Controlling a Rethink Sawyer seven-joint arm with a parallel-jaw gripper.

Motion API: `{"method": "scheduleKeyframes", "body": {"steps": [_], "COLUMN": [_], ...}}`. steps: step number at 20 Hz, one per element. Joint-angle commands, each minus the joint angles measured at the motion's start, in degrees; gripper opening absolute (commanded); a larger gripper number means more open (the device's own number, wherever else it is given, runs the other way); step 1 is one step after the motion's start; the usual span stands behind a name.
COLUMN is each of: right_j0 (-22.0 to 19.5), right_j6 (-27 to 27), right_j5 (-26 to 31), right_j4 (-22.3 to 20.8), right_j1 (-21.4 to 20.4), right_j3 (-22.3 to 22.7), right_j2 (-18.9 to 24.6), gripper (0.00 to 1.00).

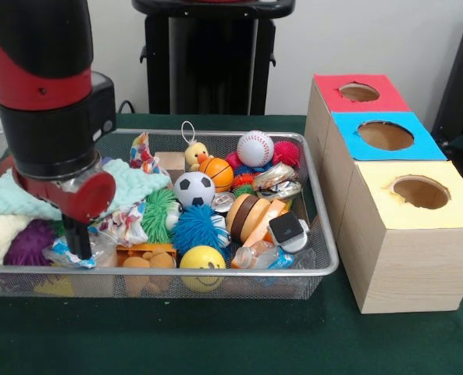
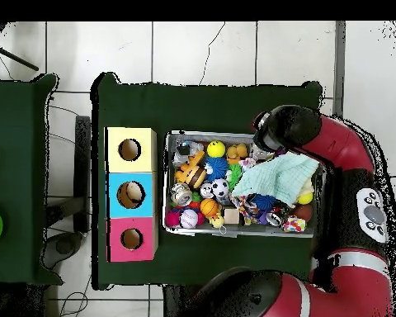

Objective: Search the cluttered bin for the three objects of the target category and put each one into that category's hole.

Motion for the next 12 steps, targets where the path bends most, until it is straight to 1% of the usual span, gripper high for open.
{"method": "scheduleKeyframes", "body": {"steps": [1, 9, 12], "right_j0": [0.90, 1.83, 2.73], "right_j6": [6.75, 7.29, 7.63], "right_j5": [2.19, 1.95, 4.50], "right_j4": [1.55, 0.29, -0.54], "right_j1": [3.06, 2.22, 2.53], "right_j3": [4.07, 3.84, 2.33], "right_j2": [1.89, -0.39, -2.26], "gripper": [0.00, 0.00, 0.00]}}
